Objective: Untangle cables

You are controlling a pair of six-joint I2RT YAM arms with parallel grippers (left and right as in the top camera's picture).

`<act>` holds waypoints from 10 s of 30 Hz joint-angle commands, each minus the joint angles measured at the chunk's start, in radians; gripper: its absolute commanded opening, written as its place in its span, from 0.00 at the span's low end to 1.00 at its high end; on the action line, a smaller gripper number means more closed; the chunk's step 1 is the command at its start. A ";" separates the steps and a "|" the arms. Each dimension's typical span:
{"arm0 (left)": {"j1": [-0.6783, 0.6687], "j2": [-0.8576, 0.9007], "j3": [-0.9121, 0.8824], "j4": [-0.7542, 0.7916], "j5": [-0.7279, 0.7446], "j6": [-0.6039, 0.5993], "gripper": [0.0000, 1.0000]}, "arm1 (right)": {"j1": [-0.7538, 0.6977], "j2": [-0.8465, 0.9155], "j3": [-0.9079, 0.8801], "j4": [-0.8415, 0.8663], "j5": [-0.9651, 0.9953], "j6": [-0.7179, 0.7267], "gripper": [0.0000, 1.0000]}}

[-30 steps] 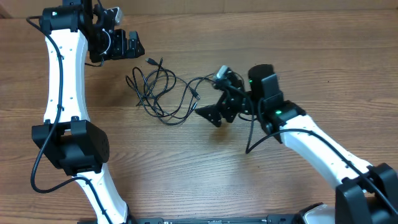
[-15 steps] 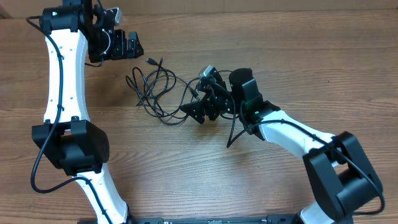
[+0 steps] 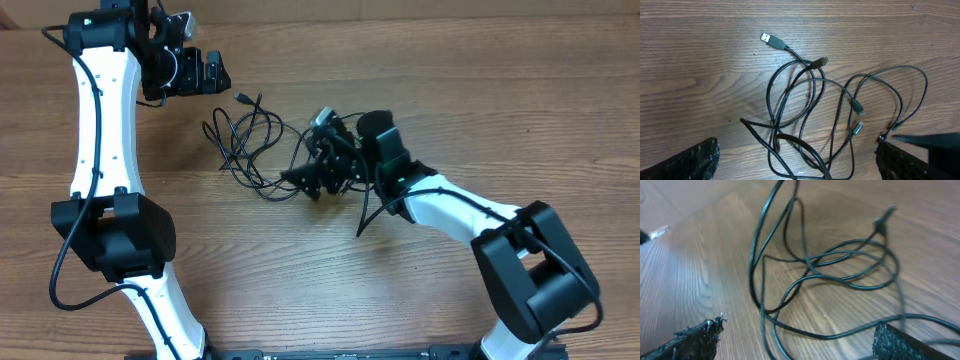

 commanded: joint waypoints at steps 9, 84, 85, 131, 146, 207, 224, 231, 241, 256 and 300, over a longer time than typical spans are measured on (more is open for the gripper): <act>-0.006 -0.037 0.015 0.004 -0.006 -0.002 1.00 | 0.117 0.086 0.025 0.153 0.092 -0.029 0.99; -0.006 -0.037 0.015 0.004 -0.006 -0.002 1.00 | -0.142 -0.426 0.121 -0.049 0.089 0.095 0.04; -0.006 -0.037 0.015 0.004 -0.006 -0.002 1.00 | -0.148 -0.447 0.121 -0.048 0.089 0.095 0.04; -0.011 -0.035 0.015 0.045 0.261 -0.233 1.00 | -0.205 -0.534 0.336 -0.158 0.098 0.062 0.04; -0.269 -0.035 0.015 -0.032 0.579 -0.175 1.00 | -0.267 -0.519 0.336 -0.158 0.164 0.075 0.04; -0.237 -0.035 0.015 0.005 -0.250 -0.488 1.00 | -0.644 -0.520 0.337 0.166 -0.018 0.650 0.04; -0.188 -0.035 0.015 -0.007 -0.219 -0.484 1.00 | -0.709 -0.520 0.337 0.164 -0.071 0.680 0.04; -0.190 -0.035 0.015 -0.005 -0.090 -0.365 1.00 | -0.709 -0.520 0.337 0.130 -0.077 0.679 0.04; -0.241 -0.035 0.015 -0.010 0.351 0.066 1.00 | -0.706 -0.517 0.336 0.070 -0.114 0.671 0.04; -0.478 -0.035 0.015 0.125 0.372 0.154 0.99 | -0.678 -0.502 0.336 -0.058 -0.179 0.668 0.04; -0.682 0.003 -0.019 0.134 0.163 0.261 0.93 | -0.605 -0.502 0.336 0.003 -0.208 0.673 0.04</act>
